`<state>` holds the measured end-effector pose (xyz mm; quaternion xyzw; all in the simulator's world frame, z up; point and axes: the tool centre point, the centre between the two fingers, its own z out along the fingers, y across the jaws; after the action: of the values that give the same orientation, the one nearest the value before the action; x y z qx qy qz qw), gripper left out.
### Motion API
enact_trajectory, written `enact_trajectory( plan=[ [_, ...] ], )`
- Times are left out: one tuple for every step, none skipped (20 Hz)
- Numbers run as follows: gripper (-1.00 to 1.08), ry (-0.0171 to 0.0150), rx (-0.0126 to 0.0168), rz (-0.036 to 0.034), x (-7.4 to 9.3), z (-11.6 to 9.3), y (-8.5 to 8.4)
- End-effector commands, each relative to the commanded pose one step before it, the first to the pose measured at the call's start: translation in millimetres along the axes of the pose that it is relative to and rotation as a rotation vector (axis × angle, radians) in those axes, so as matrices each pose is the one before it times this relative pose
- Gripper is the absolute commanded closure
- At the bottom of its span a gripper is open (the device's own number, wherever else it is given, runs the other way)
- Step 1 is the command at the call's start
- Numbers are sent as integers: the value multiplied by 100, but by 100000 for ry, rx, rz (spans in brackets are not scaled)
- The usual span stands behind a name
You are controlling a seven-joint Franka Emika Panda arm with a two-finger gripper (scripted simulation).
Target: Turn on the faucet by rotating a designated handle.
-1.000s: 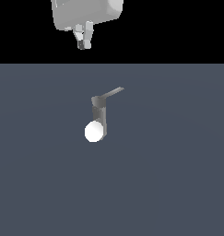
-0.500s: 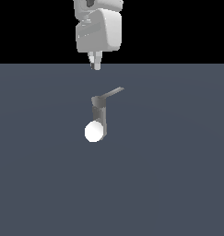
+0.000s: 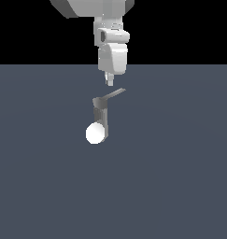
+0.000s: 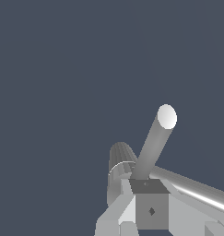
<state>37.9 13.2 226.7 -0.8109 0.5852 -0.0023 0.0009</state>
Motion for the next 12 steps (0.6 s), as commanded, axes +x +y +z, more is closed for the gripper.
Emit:
enact_trajectory(
  plan=[
    [108,102,-121,6227,1308,1228,-737],
    [108,0,-62,2189,462,434,-260],
    [108,-4,-57,2067,437,407,-246],
    [108,-7,-51,1938,410,380,-231],
    [108,-10,-46,1800,382,350,-214],
    [108,-14,-40,1654,351,320,-197],
    [108,-18,-35,1501,319,288,-179],
    [108,-21,-29,1346,287,255,-160],
    [108,-24,-24,1182,252,222,-141],
    [108,-26,-19,1012,216,188,-120],
    [108,-26,-14,837,180,153,-99],
    [108,-23,-10,655,140,119,-78]
  ],
)
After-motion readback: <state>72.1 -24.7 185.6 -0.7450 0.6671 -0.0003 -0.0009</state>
